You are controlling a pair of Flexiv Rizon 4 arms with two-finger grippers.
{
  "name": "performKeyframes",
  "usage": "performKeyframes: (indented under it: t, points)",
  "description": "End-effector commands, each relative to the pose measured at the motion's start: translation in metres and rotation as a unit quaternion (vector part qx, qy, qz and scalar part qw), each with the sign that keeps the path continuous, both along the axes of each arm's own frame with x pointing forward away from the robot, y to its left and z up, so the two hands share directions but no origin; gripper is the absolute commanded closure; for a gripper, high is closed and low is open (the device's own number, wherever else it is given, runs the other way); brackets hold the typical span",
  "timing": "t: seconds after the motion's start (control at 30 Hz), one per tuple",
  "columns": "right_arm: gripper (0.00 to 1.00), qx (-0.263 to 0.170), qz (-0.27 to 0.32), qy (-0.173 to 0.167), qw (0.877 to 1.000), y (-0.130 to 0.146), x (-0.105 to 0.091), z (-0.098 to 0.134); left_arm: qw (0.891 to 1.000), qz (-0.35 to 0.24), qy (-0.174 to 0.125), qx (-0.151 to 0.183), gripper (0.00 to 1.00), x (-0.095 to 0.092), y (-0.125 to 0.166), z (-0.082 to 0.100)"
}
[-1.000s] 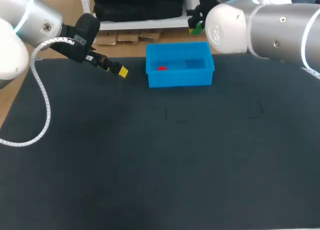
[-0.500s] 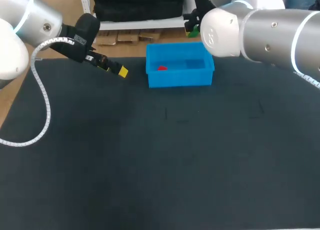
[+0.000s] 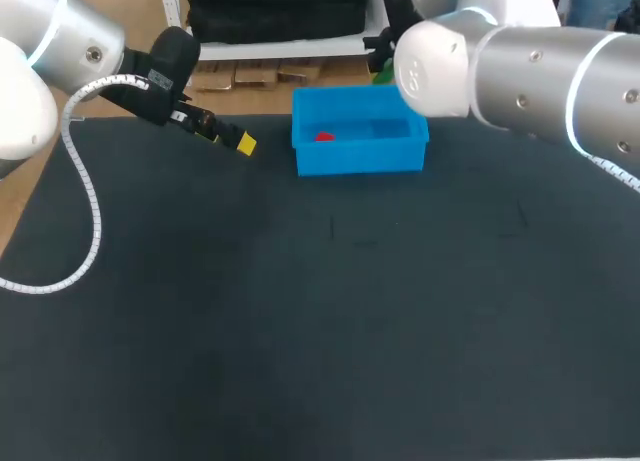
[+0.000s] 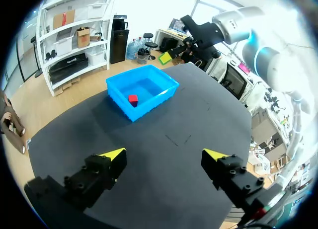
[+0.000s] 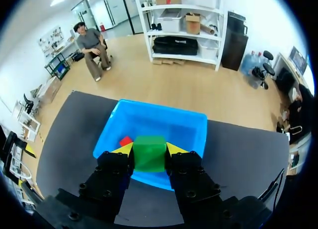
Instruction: Use the left arm to pick the red cube and place it into the blue plastic box first, then use the right arm to grasp the green cube and put it into the same blue plastic box after the first action is fully finished.
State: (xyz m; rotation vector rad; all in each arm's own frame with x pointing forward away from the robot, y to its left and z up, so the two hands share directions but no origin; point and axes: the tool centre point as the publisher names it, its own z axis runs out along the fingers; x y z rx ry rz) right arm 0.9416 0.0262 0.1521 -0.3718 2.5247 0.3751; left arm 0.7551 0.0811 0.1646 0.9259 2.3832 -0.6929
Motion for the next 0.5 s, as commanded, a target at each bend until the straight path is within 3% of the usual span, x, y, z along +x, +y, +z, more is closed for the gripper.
performKeyframes:
  t: [0.03, 0.5]
  points:
    - [1.0, 0.001, 0.001, 0.004, 1.0, 0.0, 0.003, -0.008, 1.0, -0.002, -0.001, -0.001, 0.0, 0.001, 0.0, -0.001]
    - [1.0, 0.003, 0.0, 0.011, 1.0, -0.001, 0.006, -0.029, 1.0, -0.002, -0.001, -0.001, 0.0, 0.001, 0.0, -0.001]
